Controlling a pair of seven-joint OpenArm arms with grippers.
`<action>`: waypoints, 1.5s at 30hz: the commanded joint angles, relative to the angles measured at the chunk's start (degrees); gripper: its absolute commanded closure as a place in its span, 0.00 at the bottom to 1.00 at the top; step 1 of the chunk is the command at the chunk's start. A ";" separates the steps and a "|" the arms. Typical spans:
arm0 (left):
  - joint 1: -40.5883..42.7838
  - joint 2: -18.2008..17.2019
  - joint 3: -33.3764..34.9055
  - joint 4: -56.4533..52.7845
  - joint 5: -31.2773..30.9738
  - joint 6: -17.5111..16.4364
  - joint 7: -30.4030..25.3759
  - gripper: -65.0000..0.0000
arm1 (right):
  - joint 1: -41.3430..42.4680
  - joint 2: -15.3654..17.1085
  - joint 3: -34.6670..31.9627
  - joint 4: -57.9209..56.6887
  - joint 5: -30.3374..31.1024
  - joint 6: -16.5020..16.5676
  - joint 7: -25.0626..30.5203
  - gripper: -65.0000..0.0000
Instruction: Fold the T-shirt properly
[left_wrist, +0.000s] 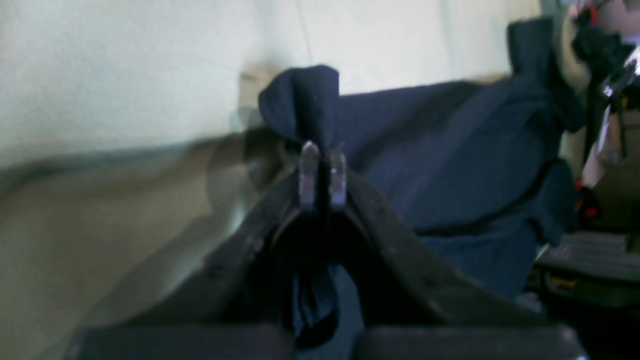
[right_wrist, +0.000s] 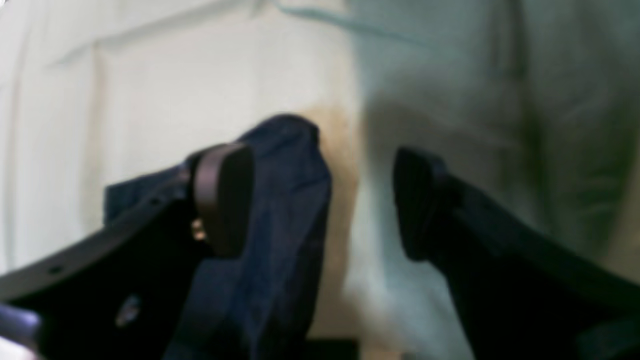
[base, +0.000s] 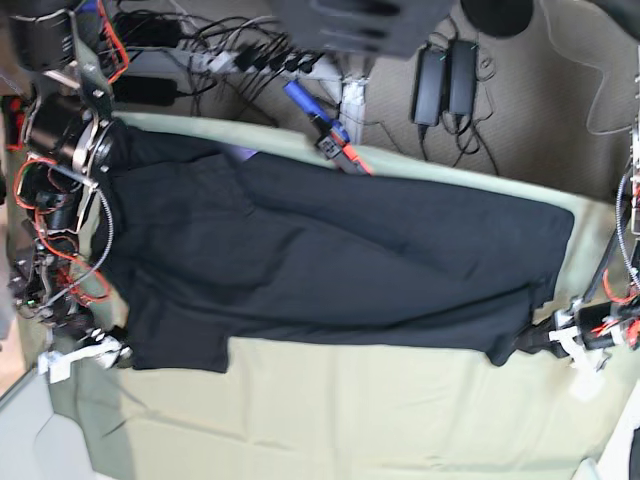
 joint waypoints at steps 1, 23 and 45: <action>-1.55 -1.27 -0.39 0.81 -1.16 -1.17 -0.55 1.00 | 1.77 0.50 0.24 -0.17 0.57 4.74 1.57 0.33; -1.55 -1.27 -0.39 0.81 -1.18 -1.17 -0.61 1.00 | 1.51 -3.80 0.24 -0.26 0.02 4.79 2.19 0.98; -1.53 -7.02 -0.39 0.83 -12.25 -1.17 9.29 1.00 | -11.37 2.01 0.24 28.61 12.68 5.33 -12.96 1.00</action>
